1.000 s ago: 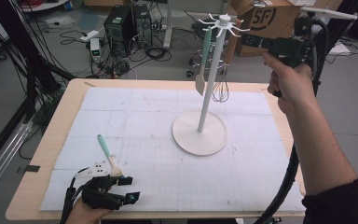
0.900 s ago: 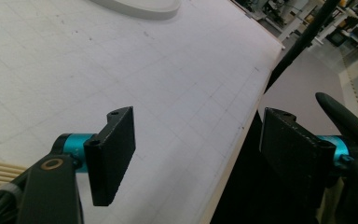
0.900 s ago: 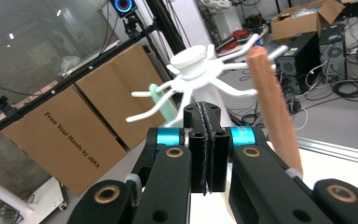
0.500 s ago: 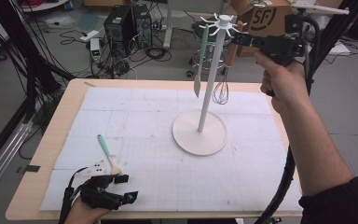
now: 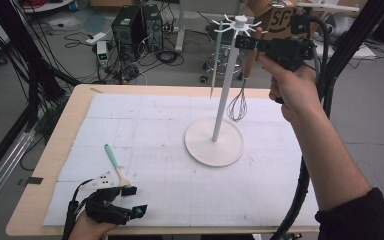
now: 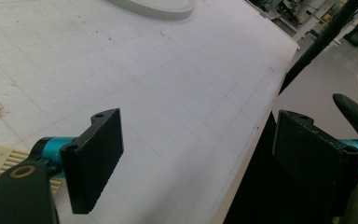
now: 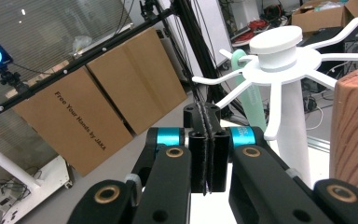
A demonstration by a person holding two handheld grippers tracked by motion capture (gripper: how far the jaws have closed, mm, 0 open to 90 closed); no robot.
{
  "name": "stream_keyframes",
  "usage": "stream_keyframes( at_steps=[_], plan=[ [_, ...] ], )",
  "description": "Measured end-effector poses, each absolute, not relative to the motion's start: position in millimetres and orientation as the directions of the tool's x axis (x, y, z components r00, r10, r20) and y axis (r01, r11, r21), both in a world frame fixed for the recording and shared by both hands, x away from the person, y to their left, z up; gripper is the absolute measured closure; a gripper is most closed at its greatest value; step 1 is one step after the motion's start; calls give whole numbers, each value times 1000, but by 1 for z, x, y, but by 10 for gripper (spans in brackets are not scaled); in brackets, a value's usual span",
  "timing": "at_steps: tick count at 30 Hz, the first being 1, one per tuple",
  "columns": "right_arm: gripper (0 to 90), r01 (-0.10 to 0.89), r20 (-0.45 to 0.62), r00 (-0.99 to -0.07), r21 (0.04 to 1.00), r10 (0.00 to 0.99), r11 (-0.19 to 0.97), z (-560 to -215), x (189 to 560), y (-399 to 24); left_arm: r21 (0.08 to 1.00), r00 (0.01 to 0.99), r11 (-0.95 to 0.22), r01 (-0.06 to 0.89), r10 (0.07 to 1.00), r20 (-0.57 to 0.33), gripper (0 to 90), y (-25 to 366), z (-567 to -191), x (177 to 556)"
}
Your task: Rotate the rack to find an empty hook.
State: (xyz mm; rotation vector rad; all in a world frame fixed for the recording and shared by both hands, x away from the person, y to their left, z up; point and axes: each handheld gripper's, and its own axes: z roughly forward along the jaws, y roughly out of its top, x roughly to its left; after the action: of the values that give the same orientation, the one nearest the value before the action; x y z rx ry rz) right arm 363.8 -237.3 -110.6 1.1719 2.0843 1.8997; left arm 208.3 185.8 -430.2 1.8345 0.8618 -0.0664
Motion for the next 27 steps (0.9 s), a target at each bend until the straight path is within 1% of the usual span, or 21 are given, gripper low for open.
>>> stream_keyframes(
  at_steps=[20, 24, 25, 26, 27],
  plan=[
    [899, 471, 428, -679, 877, 597, -93, -114, 362, -251, 792, 742, -185, 581, 521, -422, 168, 185, -430, 208],
    [897, 465, 422, -685, 881, 595, -89, -121, 359, -253, 797, 739, -174, 579, 525, -423, 168, 186, -430, 207],
    [894, 466, 426, -686, 880, 591, -93, -124, 357, -255, 796, 742, -182, 577, 524, -418, 167, 187, -429, 208],
    [867, 464, 426, -687, 880, 589, -96, -128, 356, -257, 798, 742, -182, 575, 526, -415, 167, 187, -429, 208],
    [810, 464, 427, -687, 880, 588, -96, -132, 354, -259, 797, 740, -180, 577, 528, -417, 167, 187, -429, 208]
  ],
)
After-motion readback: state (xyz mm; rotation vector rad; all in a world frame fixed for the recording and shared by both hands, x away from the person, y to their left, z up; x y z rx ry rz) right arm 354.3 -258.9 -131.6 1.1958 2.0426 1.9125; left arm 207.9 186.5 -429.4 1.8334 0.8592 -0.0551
